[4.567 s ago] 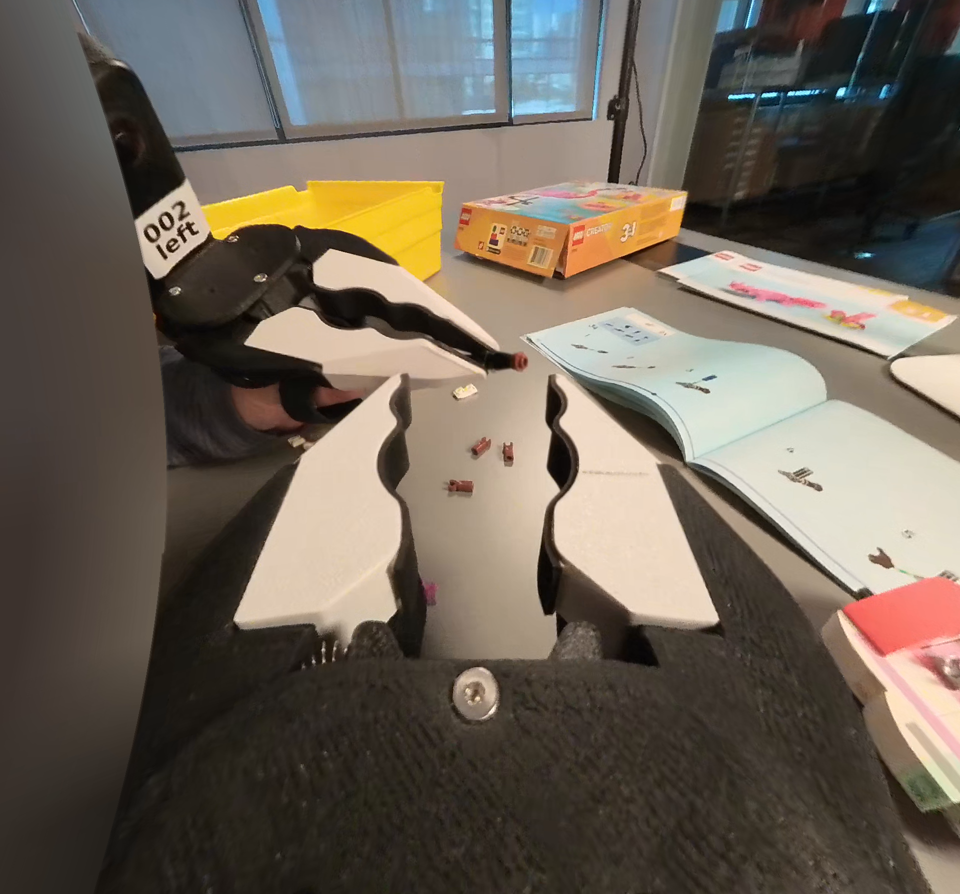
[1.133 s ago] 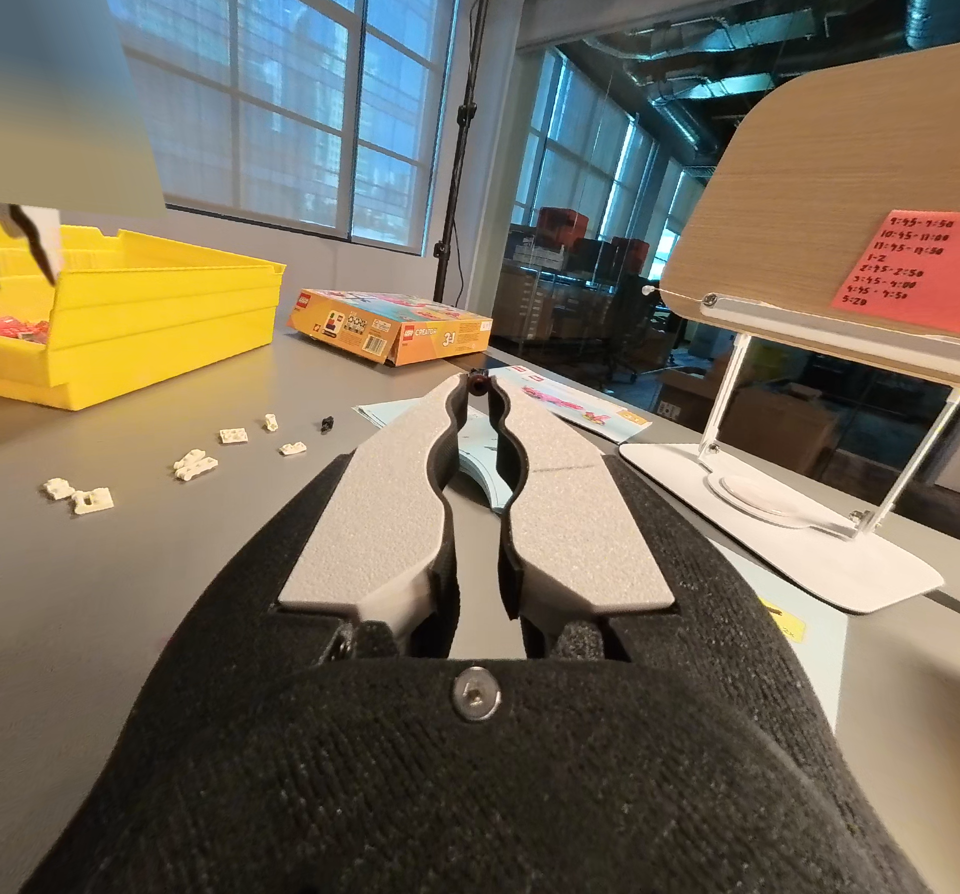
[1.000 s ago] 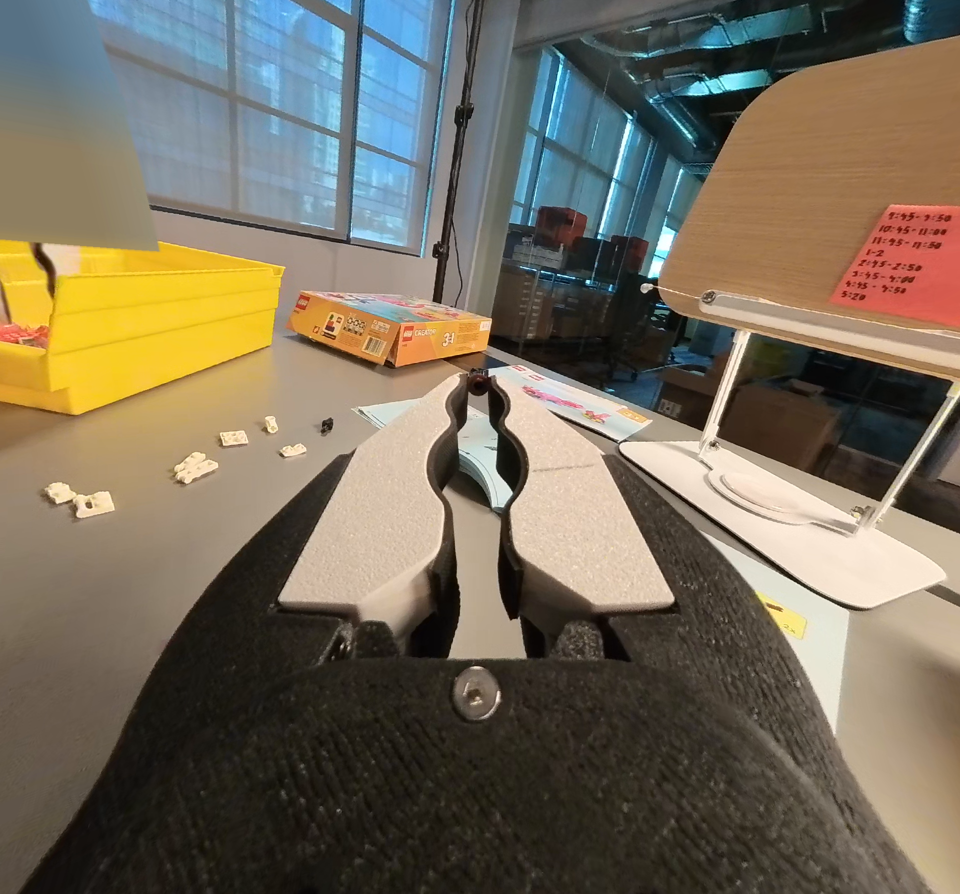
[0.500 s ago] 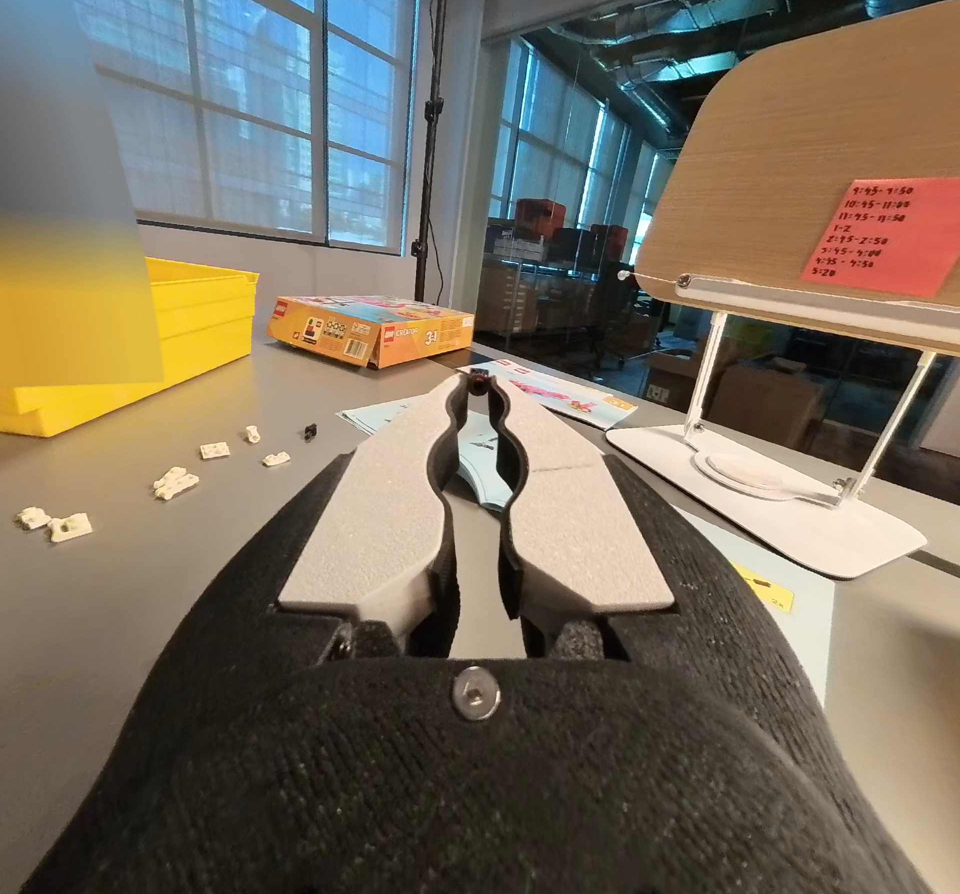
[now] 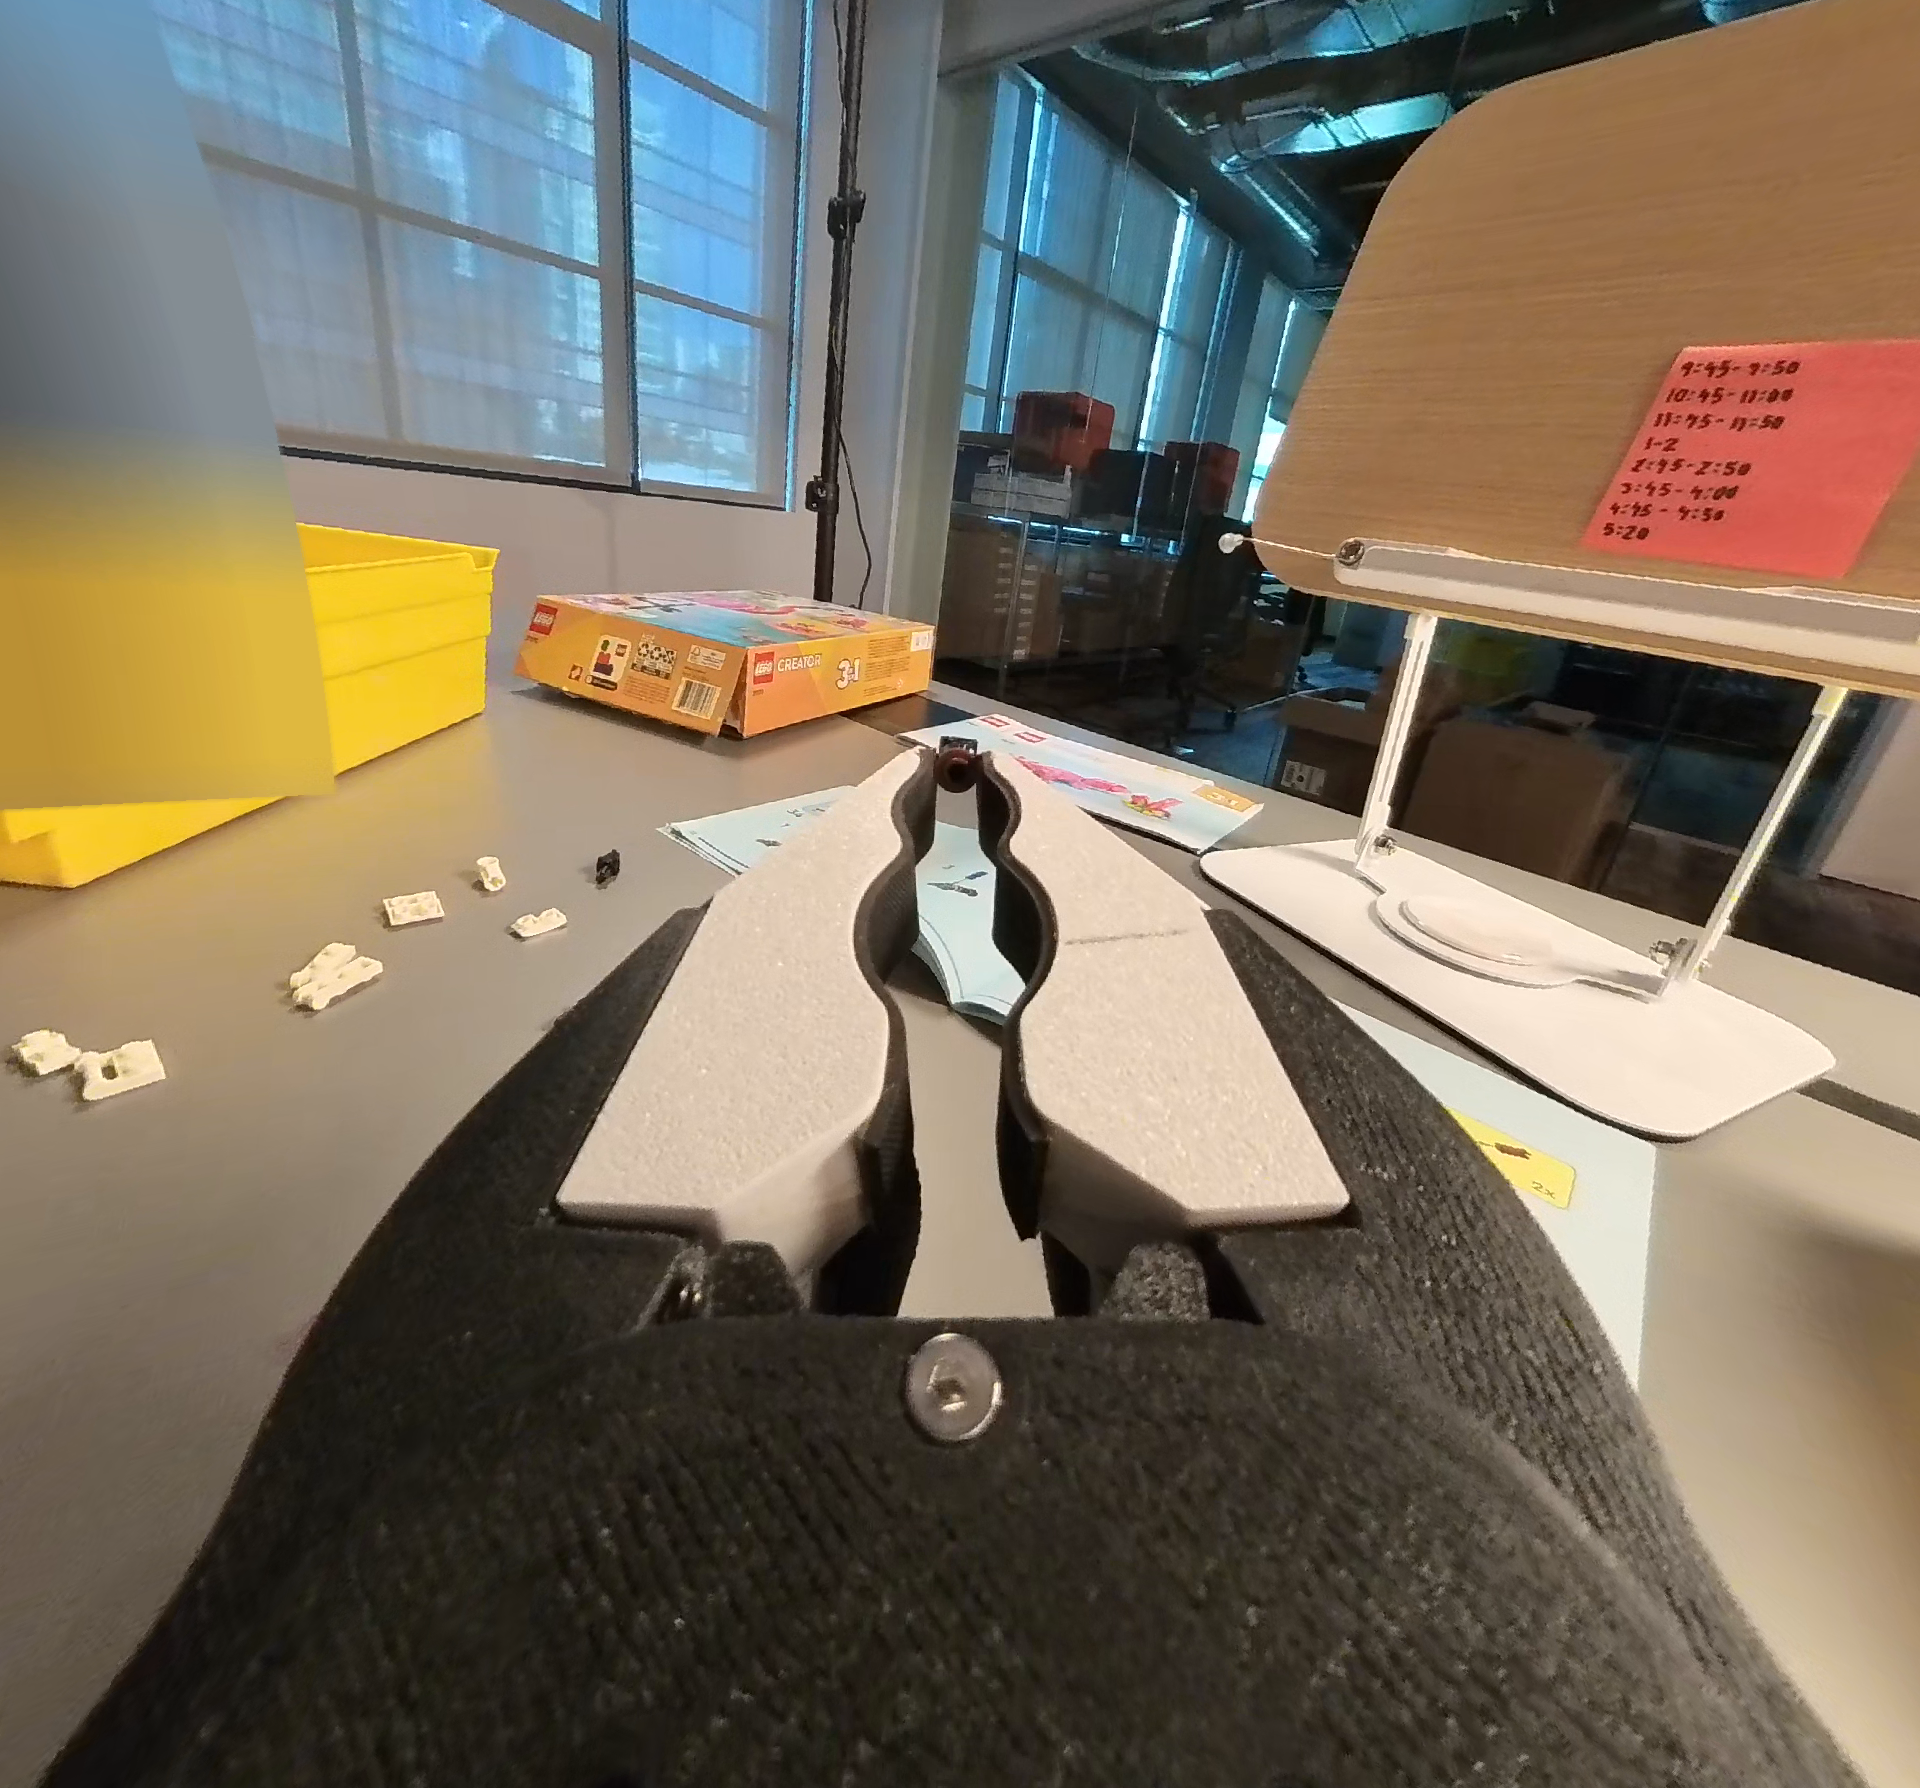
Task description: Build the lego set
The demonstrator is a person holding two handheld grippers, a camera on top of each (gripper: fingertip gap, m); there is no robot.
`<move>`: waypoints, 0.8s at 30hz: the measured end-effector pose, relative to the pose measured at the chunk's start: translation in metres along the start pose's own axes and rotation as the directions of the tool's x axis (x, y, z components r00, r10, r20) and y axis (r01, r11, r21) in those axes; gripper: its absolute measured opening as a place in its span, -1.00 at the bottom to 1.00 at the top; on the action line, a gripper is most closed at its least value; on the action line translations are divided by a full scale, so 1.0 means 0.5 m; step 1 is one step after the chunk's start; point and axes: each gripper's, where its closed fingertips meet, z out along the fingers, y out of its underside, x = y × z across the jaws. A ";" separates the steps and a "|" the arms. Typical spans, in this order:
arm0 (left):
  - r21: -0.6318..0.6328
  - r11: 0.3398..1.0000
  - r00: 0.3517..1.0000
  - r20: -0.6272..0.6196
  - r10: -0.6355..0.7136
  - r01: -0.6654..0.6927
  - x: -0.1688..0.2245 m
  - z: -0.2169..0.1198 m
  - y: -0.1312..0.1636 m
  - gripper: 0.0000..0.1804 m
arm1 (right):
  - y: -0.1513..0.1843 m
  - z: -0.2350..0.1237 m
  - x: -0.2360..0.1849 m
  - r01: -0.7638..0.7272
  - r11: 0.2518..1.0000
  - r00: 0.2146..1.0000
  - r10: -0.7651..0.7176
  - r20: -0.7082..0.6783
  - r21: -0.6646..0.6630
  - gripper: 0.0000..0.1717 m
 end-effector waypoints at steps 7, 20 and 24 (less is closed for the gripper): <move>-0.030 0.999 0.999 0.015 0.045 -0.045 -0.003 0.023 0.002 -0.81 | -0.001 -0.001 0.003 -0.013 1.000 1.000 0.013 -0.001 0.005 -0.94; -0.076 0.997 0.999 0.019 0.032 -0.030 -0.002 0.024 0.010 -0.95 | -0.001 -0.001 0.004 -0.019 1.000 1.000 0.019 -0.003 0.006 -0.94; -0.070 0.997 1.000 0.021 0.020 -0.018 -0.002 0.025 0.009 -0.95 | -0.001 -0.001 0.004 -0.022 1.000 1.000 0.022 0.000 0.006 -0.94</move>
